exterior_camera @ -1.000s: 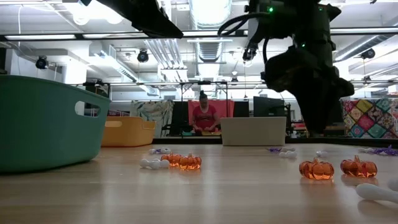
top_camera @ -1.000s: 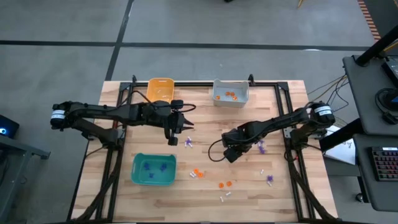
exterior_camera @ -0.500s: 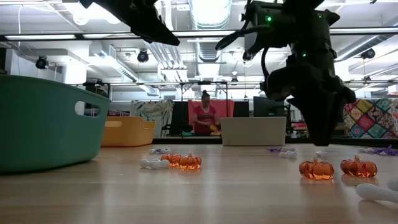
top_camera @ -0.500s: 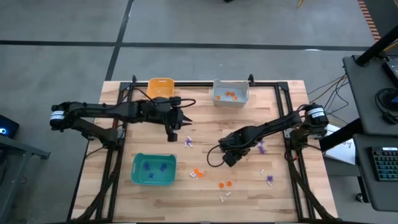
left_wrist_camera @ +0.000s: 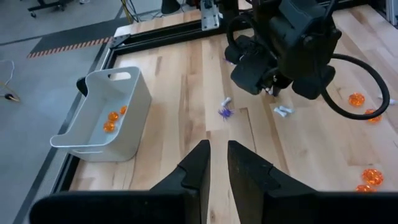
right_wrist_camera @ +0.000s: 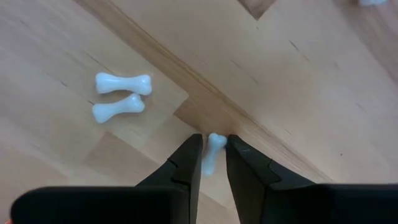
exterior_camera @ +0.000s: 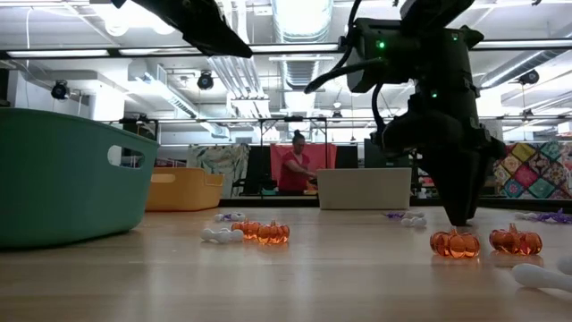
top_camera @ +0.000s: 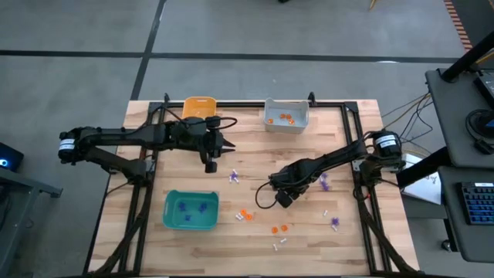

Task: Sort Halloween decoration
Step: Put the white bone toy into the orange bin

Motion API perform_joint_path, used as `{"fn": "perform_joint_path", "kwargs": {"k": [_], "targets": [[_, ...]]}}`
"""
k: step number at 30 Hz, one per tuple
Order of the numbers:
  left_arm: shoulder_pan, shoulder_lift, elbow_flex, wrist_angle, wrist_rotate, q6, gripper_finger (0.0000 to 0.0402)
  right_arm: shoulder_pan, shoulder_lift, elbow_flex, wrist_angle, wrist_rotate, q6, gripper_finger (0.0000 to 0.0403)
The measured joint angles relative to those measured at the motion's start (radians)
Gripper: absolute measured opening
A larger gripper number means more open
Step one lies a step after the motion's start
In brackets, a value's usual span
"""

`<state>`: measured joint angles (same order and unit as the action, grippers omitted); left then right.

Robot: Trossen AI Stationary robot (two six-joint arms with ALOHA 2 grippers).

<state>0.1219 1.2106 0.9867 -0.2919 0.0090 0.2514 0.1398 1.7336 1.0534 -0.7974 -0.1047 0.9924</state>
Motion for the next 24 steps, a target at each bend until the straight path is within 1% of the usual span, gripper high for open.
{"fn": "perform_joint_path", "kwargs": {"k": [5,10,15,21,24], "targets": [[0.0,0.001,0.0,0.002,0.0,-0.021,0.0039,0.001,0.0,-0.003,0.02,0.004,-0.024,0.0047],[-0.001,0.002,0.0,0.035,0.001,-0.119,0.0039,0.001,-0.001,-0.003,0.023,0.007,-0.063,0.0014],[-0.005,0.002,-0.014,0.069,0.001,-0.208,0.0039,-0.002,-0.016,-0.004,0.024,0.012,-0.118,0.001],[-0.011,-0.022,-0.102,0.171,0.004,-0.247,0.0039,-0.017,-0.088,0.001,0.04,0.046,-0.186,0.0009],[-0.012,-0.051,-0.153,0.241,0.012,-0.271,0.0039,-0.038,-0.13,0.002,0.054,0.091,-0.229,0.0009]]}}
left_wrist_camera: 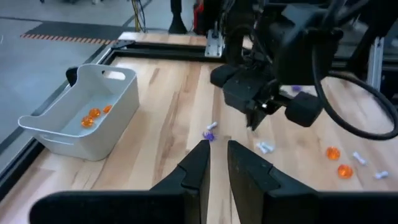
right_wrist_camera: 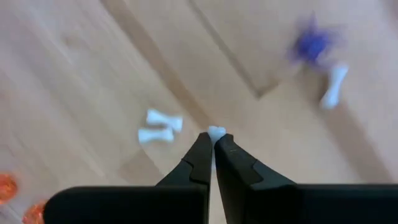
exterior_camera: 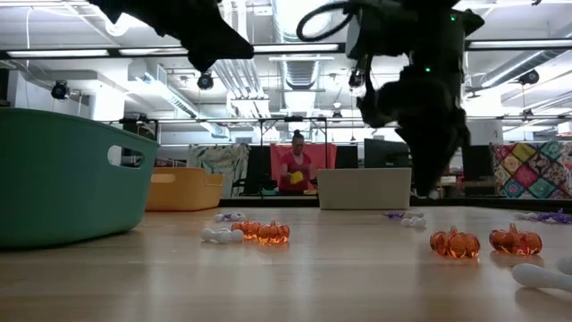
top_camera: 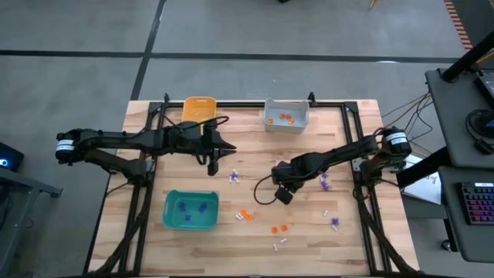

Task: Sort Halloween decoration
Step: Put the white bone toy into the orange bin

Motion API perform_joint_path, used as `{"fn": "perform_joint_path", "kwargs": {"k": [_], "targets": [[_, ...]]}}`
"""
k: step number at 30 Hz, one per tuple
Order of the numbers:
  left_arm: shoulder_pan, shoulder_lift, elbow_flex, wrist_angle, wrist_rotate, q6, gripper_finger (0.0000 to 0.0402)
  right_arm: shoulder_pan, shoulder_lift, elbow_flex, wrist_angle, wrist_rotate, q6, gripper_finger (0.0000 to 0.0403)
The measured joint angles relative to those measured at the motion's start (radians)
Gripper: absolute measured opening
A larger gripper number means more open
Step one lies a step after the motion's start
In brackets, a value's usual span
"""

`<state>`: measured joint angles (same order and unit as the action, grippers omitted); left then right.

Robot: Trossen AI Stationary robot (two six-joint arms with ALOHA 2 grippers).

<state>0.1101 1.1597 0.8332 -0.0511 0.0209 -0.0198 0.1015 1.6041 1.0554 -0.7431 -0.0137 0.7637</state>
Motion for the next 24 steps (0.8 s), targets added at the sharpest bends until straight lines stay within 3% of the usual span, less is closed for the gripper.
{"fn": "perform_joint_path", "kwargs": {"k": [7,15,20,24], "targets": [[-0.004,-0.135,-0.121,0.207,0.025,-0.034,0.0039,-0.099,-0.057,0.0,0.309,0.049,-0.253,0.0009],[-0.004,-0.276,-0.23,0.399,0.022,-0.046,0.0039,-0.243,-0.023,0.001,0.867,-0.07,-0.578,0.0009],[-0.003,-0.333,-0.28,0.507,0.011,-0.038,0.0039,-0.32,0.042,0.002,1.213,-0.086,-0.639,0.0009],[-0.003,-0.372,-0.29,0.501,-0.029,-0.018,0.0039,-0.371,0.102,0.005,1.346,-0.097,-0.672,0.0009]]}}
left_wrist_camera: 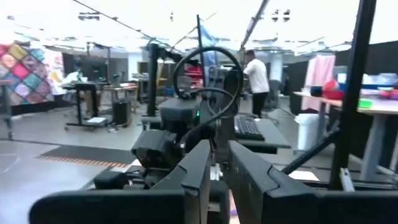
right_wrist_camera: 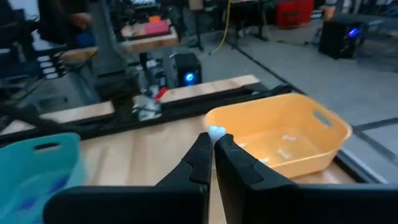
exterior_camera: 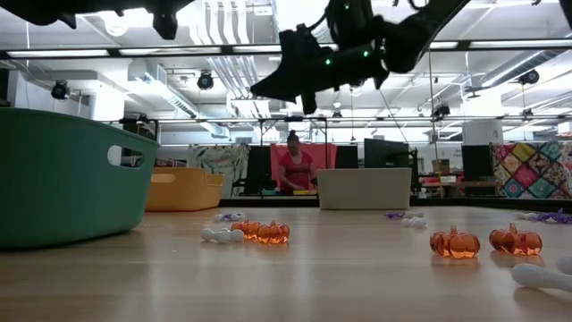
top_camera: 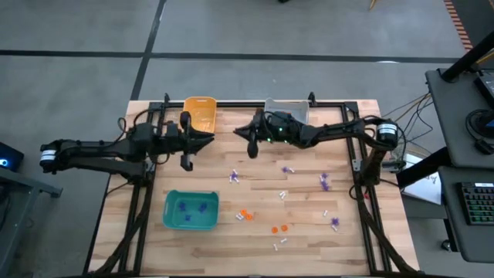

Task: Sort Halloween decoration
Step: Put the white bone toy into the orange bin

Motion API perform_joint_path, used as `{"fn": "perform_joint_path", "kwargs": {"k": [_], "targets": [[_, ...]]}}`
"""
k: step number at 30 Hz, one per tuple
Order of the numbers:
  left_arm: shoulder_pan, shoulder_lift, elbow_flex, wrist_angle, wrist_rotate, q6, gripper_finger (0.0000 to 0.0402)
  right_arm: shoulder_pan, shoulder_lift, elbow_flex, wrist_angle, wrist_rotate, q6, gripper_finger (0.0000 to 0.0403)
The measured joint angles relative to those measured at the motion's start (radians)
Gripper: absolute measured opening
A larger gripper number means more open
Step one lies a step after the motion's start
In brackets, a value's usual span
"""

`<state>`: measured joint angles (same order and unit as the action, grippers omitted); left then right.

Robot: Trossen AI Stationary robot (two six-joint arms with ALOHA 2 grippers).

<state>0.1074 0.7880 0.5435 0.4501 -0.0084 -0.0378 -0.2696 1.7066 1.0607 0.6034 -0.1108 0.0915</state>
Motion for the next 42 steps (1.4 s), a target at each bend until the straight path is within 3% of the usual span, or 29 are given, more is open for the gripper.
{"fn": "perform_joint_path", "kwargs": {"k": [11,25,35,42], "targets": [[0.004,-0.1,0.002,0.001,-0.085,0.073,0.0039,-0.091,0.172,0.268,-0.09,-0.056,-0.034,0.0009],[0.004,-0.158,0.002,-0.053,-0.09,0.082,0.0039,-0.126,0.451,0.673,-0.288,-0.052,-0.049,0.0009],[0.004,-0.168,0.001,-0.066,-0.09,0.101,0.0039,-0.154,0.628,0.965,-0.535,-0.047,-0.05,0.0009],[0.004,-0.169,0.001,-0.068,-0.117,0.108,0.0039,-0.17,0.718,1.085,-0.601,-0.045,-0.033,0.0009]]}}
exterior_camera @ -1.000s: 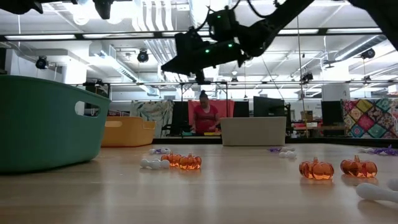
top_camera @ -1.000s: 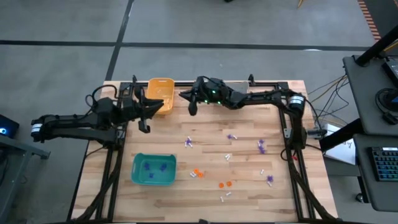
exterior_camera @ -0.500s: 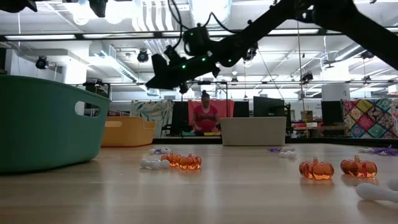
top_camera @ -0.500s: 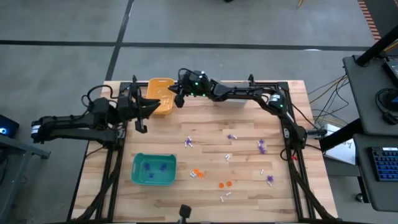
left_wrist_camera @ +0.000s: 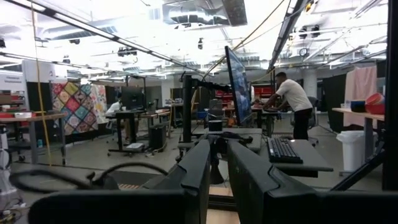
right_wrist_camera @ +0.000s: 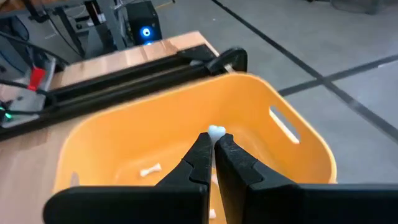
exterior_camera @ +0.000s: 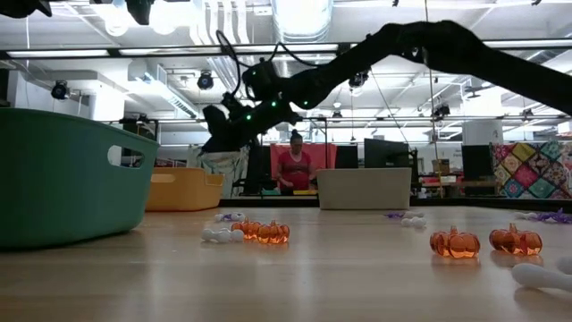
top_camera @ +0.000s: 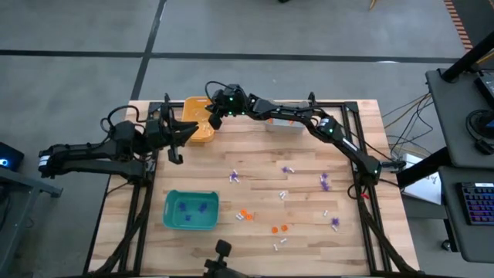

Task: Sort Halloween decoration
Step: Put the white bone toy into the orange bin

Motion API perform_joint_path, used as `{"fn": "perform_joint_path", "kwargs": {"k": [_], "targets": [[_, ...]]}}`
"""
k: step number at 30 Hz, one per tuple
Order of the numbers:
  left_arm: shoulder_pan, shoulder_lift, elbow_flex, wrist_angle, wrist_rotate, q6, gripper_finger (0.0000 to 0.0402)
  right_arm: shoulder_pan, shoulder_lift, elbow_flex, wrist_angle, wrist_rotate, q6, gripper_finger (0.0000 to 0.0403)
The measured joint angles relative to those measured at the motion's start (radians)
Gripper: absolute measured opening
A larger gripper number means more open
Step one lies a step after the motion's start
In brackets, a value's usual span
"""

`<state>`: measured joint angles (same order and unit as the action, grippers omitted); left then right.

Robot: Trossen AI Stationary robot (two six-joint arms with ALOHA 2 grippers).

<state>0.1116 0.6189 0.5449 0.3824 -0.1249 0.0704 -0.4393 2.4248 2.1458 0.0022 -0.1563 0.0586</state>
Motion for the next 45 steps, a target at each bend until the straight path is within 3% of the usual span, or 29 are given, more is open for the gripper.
{"fn": "perform_joint_path", "kwargs": {"k": [10,20,25,32,40,45], "targets": [[0.0,0.004,0.0,-0.008,-0.001,0.018,0.0039,-0.01,0.02,0.007,-0.014,0.01,0.047,0.0017],[0.0,0.008,0.0,-0.009,0.0,0.018,0.0039,-0.009,0.02,0.007,-0.023,0.01,0.059,0.0094],[0.0,0.008,0.0,-0.037,0.0,0.004,0.0039,-0.011,-0.009,0.006,-0.099,-0.005,0.051,0.0113],[0.0,0.025,0.0,-0.092,0.0,-0.012,0.0039,-0.004,-0.14,0.026,-0.449,-0.014,-0.066,0.0109],[0.0,0.08,0.0,-0.155,0.0,-0.037,0.0039,0.054,-0.302,0.021,-1.05,-0.019,-0.179,0.0085],[0.0,0.136,0.0,-0.173,0.0,-0.064,0.0039,0.105,-0.377,-0.03,-1.251,-0.017,-0.171,0.0073]]}}
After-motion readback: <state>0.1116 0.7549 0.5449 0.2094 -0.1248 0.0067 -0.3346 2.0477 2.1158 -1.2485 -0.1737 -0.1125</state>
